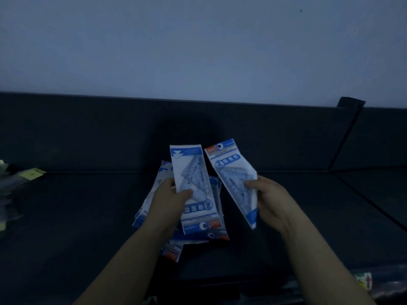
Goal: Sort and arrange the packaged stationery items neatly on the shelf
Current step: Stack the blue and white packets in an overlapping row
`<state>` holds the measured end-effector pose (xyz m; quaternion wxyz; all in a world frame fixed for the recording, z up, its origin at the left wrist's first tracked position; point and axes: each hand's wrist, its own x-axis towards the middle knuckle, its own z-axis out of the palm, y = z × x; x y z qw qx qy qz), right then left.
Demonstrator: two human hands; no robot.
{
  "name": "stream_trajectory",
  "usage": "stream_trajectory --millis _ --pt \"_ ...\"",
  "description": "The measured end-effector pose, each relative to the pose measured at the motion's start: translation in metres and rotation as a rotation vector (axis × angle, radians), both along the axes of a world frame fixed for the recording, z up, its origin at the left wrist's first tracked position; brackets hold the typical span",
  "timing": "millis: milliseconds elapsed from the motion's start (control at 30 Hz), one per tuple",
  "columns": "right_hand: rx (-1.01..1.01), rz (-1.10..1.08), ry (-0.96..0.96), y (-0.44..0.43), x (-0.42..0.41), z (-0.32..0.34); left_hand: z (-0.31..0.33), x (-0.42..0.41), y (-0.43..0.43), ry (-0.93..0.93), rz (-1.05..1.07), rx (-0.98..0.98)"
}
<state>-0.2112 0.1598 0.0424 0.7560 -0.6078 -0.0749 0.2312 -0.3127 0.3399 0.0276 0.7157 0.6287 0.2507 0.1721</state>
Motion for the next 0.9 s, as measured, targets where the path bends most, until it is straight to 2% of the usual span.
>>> stream_trajectory --millis 100,167,267,333,500,633,667,733,833,900 --pt "0.000 0.032 0.008 0.017 -0.008 -0.002 0.001 -0.004 0.000 0.016 -0.023 0.046" --pt "-0.021 0.066 -0.021 0.024 -0.009 0.000 0.005 -0.009 0.006 0.049 -0.074 0.146" --pt "-0.127 0.119 -0.143 0.027 -0.004 0.008 0.010 -0.016 0.019 0.152 -0.213 0.261" --pt "-0.225 0.161 -0.215 0.030 0.002 0.014 0.014 -0.019 0.024 0.172 -0.285 0.230" --pt "-0.368 0.228 -0.204 0.034 0.006 0.010 0.029 -0.026 0.027 0.080 -0.363 -0.058" --pt "-0.198 0.004 -0.060 0.034 0.005 0.003 0.020 -0.029 0.031 -0.295 -0.304 -0.490" --pt "-0.169 -0.028 -0.030 0.034 0.004 0.002 0.016 -0.028 0.026 -0.368 -0.284 -0.541" --pt "-0.182 0.016 -0.036 0.035 0.001 -0.001 0.006 -0.023 0.014 -0.400 -0.204 -0.467" --pt "-0.294 0.164 -0.148 0.039 -0.008 -0.002 -0.006 -0.017 0.003 -0.286 -0.017 -0.182" --pt "-0.399 0.170 -0.273 0.040 -0.010 0.001 -0.006 -0.016 0.002 -0.203 0.018 -0.047"
